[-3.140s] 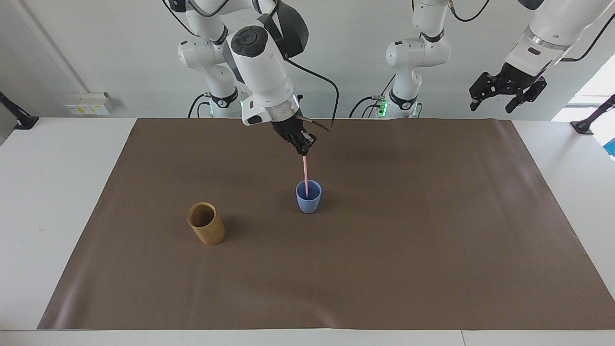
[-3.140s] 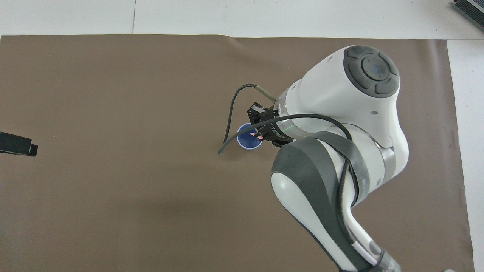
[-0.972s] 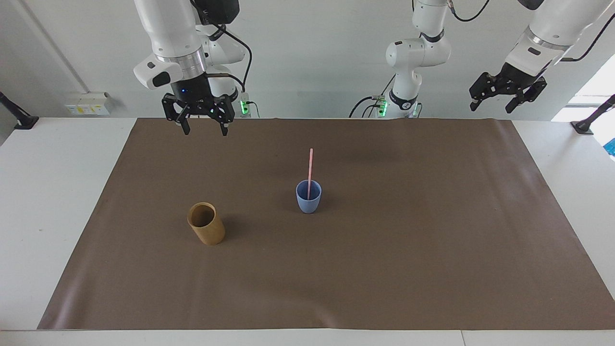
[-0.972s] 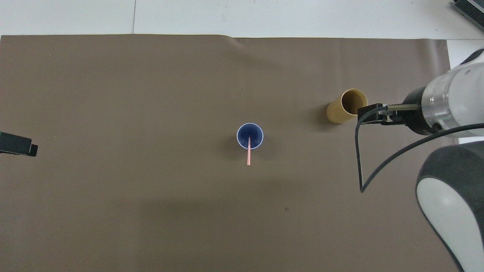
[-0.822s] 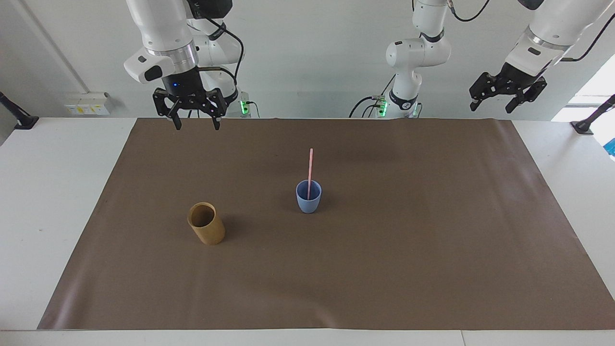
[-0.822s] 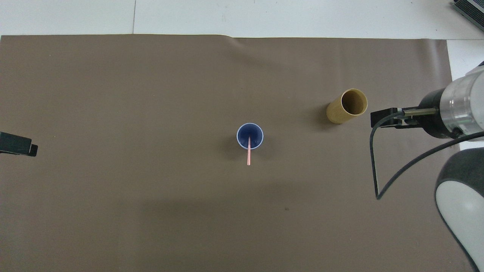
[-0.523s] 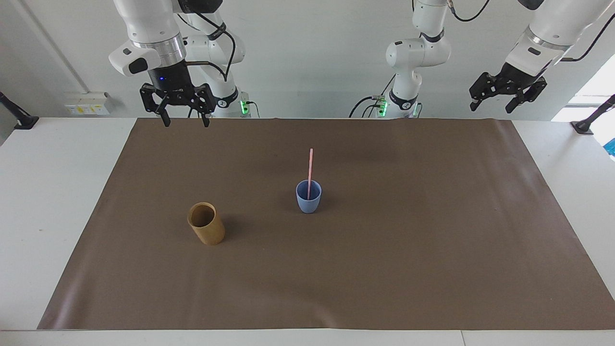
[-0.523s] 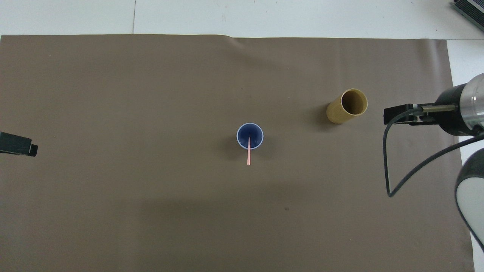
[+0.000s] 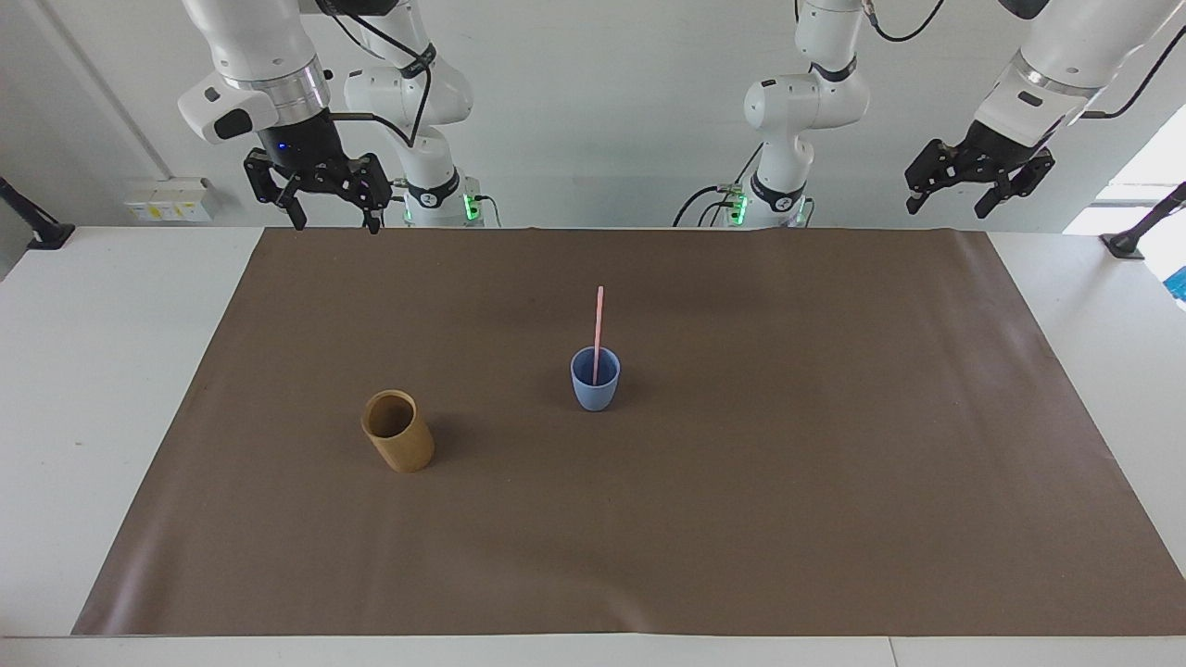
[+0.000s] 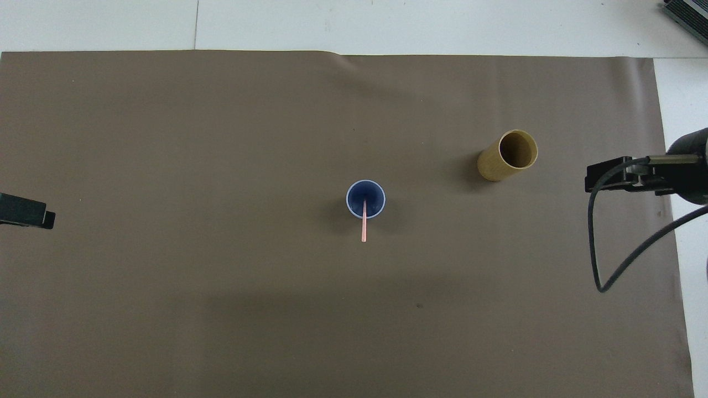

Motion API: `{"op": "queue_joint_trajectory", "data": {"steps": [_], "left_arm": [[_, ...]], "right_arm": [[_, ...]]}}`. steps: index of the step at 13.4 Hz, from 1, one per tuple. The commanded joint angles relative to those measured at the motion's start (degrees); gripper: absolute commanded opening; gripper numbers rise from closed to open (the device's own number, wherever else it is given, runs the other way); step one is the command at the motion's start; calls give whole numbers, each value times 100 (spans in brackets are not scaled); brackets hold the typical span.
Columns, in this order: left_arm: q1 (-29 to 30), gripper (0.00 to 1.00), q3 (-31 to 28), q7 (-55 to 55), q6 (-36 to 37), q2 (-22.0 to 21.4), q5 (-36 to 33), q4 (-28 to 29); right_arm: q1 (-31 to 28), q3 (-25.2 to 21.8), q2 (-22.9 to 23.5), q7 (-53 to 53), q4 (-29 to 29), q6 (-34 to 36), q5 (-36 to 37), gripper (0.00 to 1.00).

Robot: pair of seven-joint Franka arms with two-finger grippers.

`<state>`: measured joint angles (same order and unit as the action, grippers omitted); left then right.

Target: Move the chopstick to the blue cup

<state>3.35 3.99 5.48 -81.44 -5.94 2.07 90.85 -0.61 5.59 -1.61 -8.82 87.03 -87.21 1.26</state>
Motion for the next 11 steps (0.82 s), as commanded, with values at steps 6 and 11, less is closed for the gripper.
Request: {"op": "queue_joint_trajectory", "data": {"steps": [6,11], "left_arm": [[52,100,-12,-47,137,23,13,-129],[43,100,-3,-47,181,-3,-57,-94]], "right_arm": [[-202,47,-41,73,59,152,-29,100],[-194,47,-59,56,86,125,-47,100]]}}
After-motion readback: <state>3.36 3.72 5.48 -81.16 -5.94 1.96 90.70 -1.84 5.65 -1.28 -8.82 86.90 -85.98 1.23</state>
